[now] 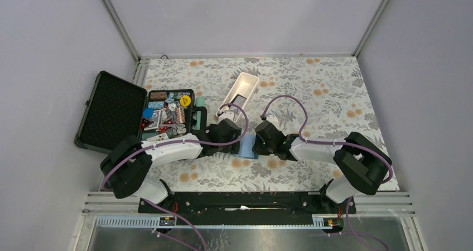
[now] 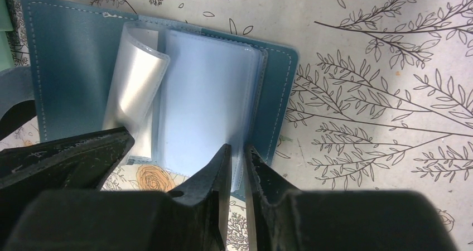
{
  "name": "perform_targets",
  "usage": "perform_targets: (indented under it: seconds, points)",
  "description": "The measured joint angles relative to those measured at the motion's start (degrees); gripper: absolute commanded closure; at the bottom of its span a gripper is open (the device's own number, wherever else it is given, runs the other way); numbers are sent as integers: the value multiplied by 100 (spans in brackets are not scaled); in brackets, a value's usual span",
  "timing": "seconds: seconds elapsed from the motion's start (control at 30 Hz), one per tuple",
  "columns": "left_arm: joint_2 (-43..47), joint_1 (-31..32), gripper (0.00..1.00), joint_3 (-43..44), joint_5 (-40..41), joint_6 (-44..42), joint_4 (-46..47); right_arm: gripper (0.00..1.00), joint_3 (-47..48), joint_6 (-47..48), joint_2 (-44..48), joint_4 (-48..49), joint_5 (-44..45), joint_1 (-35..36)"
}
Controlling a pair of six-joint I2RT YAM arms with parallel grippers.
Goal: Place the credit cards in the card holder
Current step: Open the card holder at the center of the board.
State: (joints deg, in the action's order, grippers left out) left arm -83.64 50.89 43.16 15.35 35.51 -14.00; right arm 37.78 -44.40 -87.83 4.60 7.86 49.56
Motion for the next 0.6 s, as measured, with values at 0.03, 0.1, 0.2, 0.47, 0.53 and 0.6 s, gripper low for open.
perform_targets:
  seconds: [0.03, 0.1, 0.2, 0.47, 0.53, 0.6]
  points:
    - [0, 0, 26, 0, 48, 0, -48, 81, 0, 0, 0, 0, 2, 0]
    - [0, 0, 28, 0, 138, 0, -118, 81, 0, 0, 0, -2, 4, 0]
    - [0, 0, 37, 0, 243, 4, -208, 81, 0, -2, 0, -2, 7, 0]
    - [0, 0, 43, 0, 356, 35, -289, 79, 85, -2, -4, -173, 44, 0]
    - [2, 0, 44, -4, 378, 44, -291, 76, 120, 4, -2, -267, 66, 0]
    - [2, 0, 45, -13, 411, 52, -295, 75, 173, 28, 9, -407, 120, 0]
